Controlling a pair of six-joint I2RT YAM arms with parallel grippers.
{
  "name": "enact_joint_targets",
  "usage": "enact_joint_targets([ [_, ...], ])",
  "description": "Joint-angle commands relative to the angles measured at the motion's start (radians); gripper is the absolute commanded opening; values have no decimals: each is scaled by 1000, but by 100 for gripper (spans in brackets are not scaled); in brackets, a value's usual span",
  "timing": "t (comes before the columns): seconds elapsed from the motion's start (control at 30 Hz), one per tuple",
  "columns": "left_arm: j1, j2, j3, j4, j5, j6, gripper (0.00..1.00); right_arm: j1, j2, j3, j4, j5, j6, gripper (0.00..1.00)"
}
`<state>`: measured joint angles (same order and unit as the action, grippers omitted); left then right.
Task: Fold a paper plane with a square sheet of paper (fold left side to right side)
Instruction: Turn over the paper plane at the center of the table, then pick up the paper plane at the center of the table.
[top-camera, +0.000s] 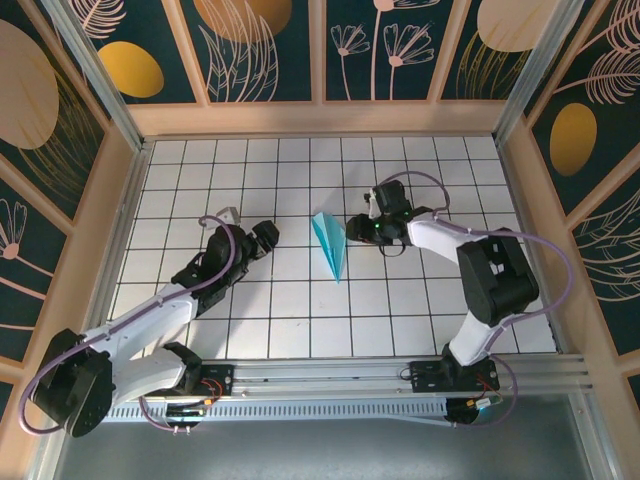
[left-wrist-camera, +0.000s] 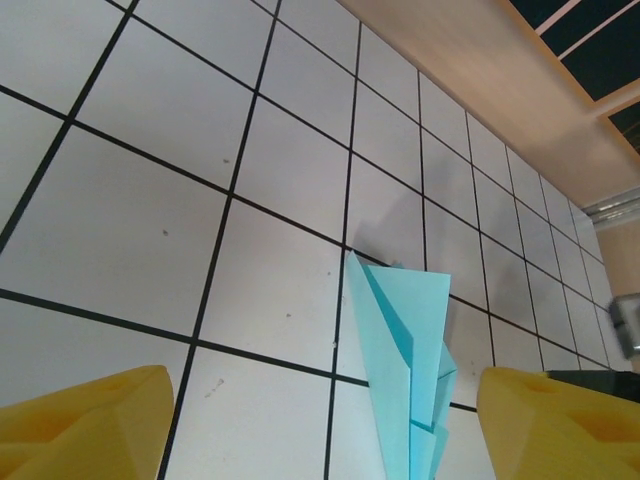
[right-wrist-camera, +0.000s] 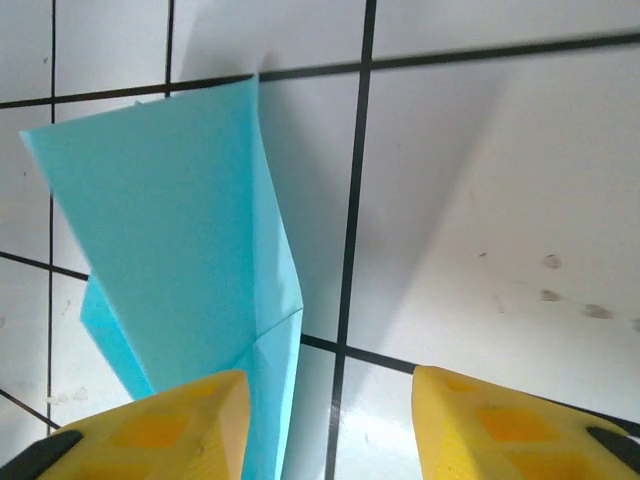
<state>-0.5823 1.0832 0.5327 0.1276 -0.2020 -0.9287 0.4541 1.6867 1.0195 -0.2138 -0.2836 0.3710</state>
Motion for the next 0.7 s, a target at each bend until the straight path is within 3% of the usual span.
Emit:
enact_joint_targets([
  [0.0, 8, -37, -31, 7, -37, 7, 81, 38, -58, 76, -191, 100, -68, 52],
  [0.17, 7, -83, -64, -6, -60, 4, 83, 115, -12, 176, -338, 139, -58, 56],
  [0.47, 7, -165, -120, -23, -84, -4, 85, 208, 108, 286, -415, 171, -18, 56],
  [0.67, 7, -196, -138, -37, -96, -4, 85, 236, 187, 339, -440, 176, -7, 51],
])
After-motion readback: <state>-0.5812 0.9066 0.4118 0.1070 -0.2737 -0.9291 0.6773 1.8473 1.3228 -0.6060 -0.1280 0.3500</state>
